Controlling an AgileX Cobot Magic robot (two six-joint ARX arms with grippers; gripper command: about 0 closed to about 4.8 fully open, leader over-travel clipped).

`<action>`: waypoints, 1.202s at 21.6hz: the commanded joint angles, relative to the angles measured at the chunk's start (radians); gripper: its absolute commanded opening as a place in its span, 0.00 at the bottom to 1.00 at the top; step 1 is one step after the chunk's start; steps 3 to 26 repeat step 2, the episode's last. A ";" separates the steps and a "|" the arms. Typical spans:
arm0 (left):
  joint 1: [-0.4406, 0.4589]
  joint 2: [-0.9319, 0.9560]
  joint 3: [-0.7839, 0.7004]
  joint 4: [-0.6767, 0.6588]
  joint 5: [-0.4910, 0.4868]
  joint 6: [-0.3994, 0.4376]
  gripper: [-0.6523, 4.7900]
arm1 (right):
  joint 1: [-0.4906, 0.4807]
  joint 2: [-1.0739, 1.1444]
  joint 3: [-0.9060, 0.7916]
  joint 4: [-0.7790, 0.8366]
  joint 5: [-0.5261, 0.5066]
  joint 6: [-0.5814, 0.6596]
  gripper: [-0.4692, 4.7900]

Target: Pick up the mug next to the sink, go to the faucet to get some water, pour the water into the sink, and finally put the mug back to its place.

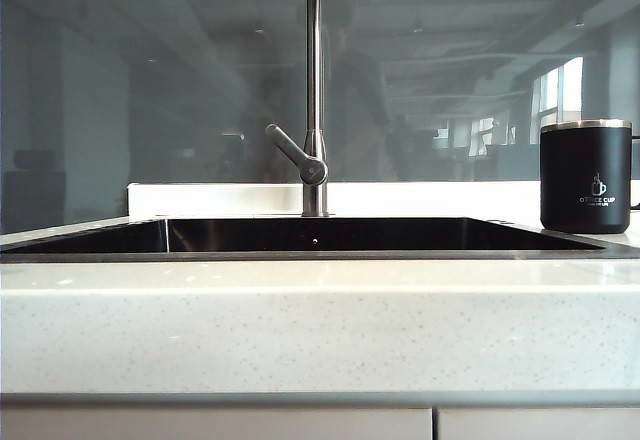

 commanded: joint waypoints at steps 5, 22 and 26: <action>0.001 0.000 0.003 0.011 0.004 -0.003 0.11 | -0.001 -0.002 -0.003 0.017 0.001 -0.003 0.08; 0.001 0.000 0.003 0.011 0.004 -0.003 0.11 | -0.001 -0.002 -0.003 0.017 0.001 -0.003 0.08; 0.001 0.000 0.003 0.011 0.004 -0.003 0.11 | -0.001 -0.002 -0.003 0.017 0.001 -0.003 0.08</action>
